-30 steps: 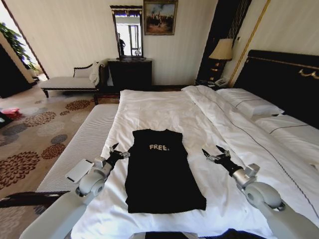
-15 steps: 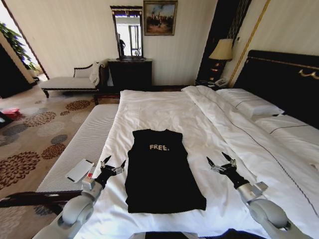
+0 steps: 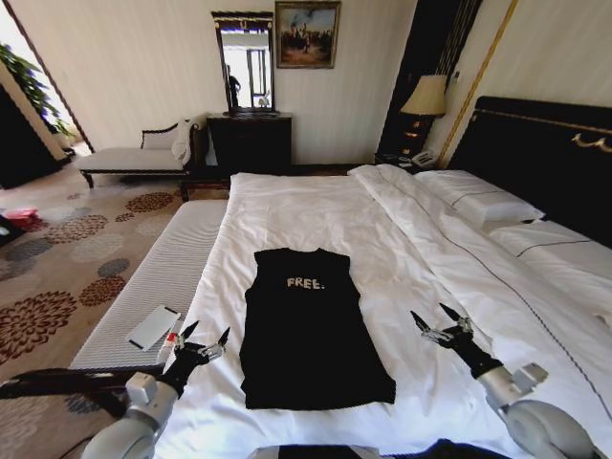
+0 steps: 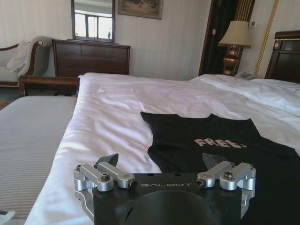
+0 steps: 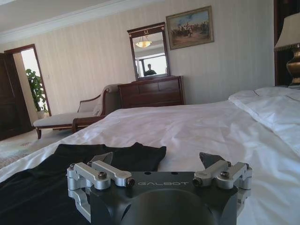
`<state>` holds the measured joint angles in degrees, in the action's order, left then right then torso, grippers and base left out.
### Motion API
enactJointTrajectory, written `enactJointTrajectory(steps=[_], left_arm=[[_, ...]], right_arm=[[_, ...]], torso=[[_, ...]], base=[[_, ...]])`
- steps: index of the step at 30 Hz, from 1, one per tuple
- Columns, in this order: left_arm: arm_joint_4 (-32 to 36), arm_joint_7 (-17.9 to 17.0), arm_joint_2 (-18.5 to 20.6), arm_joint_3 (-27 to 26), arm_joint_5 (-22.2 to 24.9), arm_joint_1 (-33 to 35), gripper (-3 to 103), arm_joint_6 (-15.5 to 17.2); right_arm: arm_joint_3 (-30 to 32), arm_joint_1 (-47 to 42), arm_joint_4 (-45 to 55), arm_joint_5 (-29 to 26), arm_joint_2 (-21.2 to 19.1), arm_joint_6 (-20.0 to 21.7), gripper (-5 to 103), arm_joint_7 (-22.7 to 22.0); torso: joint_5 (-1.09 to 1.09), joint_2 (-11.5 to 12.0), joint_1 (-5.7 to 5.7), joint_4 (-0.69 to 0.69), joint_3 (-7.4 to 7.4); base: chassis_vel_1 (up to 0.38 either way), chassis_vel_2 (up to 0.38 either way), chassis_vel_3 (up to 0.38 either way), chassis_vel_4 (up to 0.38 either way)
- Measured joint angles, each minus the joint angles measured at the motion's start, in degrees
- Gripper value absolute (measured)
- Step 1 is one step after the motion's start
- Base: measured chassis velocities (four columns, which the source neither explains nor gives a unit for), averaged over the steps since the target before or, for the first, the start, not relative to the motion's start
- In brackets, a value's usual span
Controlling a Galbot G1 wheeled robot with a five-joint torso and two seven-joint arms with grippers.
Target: Fold the clothes on the bed.
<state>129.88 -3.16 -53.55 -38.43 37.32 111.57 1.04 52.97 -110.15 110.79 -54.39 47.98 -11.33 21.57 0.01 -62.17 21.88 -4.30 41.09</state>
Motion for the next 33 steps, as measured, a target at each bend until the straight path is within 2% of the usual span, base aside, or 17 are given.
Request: enactJointTrajectory(steps=[2,3,6,8,12,21,30,33], left_arm=[[1.0,-0.1,0.9,-0.8,4.5,1.2,100,1.6],[1.0,-0.1,0.9,-0.8,4.5,1.2,100,1.6],[2.8,-0.5,4.3,-1.9,13.1,3.9,100,4.8],[3.0,-0.5,4.9,-2.2,14.4,4.8,100,5.2],[3.2,-0.6,6.2,-2.6,18.8,9.1,100,6.4],[2.1,0.1,7.4,2.0,18.6,12.5,100,6.7],[2.0,-0.6,6.2,9.2,17.7,8.6,102,7.9],[1.1,-0.9,6.1,10.7,17.2,7.2,99,8.0]], right_arm=[[1.2,-1.7,1.2,-2.2,0.1,1.4,100,0.2],[1.2,-1.7,1.2,-2.2,0.1,1.4,100,0.2],[3.9,-4.3,1.6,-2.5,1.0,1.9,100,0.0],[4.3,-4.5,1.6,-2.4,1.1,2.0,100,-0.3],[4.4,-3.5,0.7,-1.5,1.1,2.4,100,-2.1],[2.6,-0.8,-1.9,-0.5,1.1,2.7,100,-4.2],[2.1,0.6,-2.5,-0.3,0.8,2.7,100,-5.0],[2.1,0.8,-2.9,-0.4,0.7,2.7,100,-5.1]], torso=[[-0.01,0.0,0.0,0.01,0.0],[-0.01,0.0,0.0,0.01,0.0],[-0.02,0.0,0.01,-0.05,0.0],[-0.02,0.0,0.01,-0.06,0.0],[-0.01,0.0,0.0,0.02,0.0],[0.0,0.0,0.01,0.0,0.01],[-0.01,0.0,0.01,-0.01,0.0],[0.0,0.0,0.01,0.0,0.01]], base=[[0.0,0.0,0.0,0.0],[0.0,0.0,0.0,0.0],[0.0,0.0,0.0,0.0],[0.0,0.0,0.0,0.0],[0.0,0.0,0.0,0.0],[0.0,0.0,0.0,0.0],[0.0,0.0,0.0,0.0],[0.0,0.0,0.0,0.0]])
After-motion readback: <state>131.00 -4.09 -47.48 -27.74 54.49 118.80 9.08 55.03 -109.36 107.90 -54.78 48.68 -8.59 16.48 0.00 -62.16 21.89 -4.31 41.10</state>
